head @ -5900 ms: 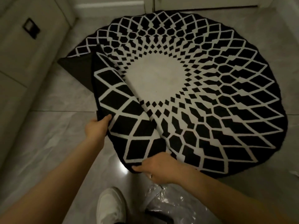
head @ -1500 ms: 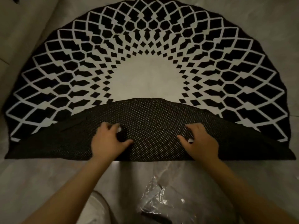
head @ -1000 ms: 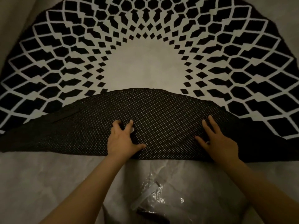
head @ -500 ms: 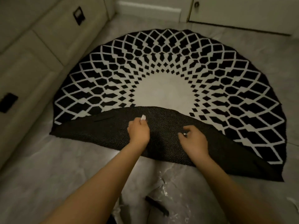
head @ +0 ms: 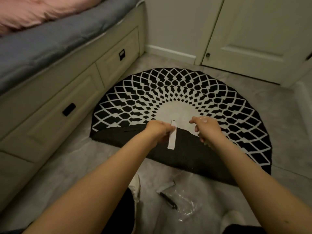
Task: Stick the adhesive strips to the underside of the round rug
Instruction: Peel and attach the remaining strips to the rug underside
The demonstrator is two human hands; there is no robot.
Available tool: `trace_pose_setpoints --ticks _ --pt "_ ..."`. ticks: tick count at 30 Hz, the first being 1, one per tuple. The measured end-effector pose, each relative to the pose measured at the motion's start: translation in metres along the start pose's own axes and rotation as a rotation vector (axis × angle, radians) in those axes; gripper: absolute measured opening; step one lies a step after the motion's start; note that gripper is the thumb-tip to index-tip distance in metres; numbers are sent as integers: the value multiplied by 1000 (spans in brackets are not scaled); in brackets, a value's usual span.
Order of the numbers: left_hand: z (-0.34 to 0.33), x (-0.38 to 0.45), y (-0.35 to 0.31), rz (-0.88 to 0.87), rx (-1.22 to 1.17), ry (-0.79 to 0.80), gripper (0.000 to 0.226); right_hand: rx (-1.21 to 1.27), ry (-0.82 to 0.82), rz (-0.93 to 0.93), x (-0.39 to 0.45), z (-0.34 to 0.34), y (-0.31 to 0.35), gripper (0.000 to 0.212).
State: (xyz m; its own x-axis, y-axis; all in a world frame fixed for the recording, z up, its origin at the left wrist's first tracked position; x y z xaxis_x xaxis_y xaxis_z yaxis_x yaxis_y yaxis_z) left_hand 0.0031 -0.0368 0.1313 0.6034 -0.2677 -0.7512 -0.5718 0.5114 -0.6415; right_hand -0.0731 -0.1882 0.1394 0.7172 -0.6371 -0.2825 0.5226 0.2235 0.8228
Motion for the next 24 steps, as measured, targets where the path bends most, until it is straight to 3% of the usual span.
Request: trace_pose_setpoints --ticks 7,13,18,24 --pt "4 -68 11 -61 -199 152 25 115 66 12 -73 31 20 23" --pt "-6 -80 14 -120 -57 150 23 98 46 7 -86 39 11 25" --pt "-15 -88 0 -253 51 100 17 -16 18 290 -84 55 29 11" --pt "-35 -101 -5 -292 65 173 13 -201 1 533 -80 77 38 17"
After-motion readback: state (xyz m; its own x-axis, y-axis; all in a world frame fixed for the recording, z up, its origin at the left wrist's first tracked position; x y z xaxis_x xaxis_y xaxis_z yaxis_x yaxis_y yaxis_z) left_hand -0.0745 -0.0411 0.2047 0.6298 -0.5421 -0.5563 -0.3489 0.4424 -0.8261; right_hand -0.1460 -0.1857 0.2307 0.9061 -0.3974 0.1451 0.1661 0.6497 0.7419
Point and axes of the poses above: each hand's wrist, its own x-axis towards the middle knuckle, its own z-axis out of the back of the hand, y = z × x, the point moved 4 cm from there along x, towards the middle knuckle, and after that the axes turned 7 degrees about z, right-handed, at the moved point
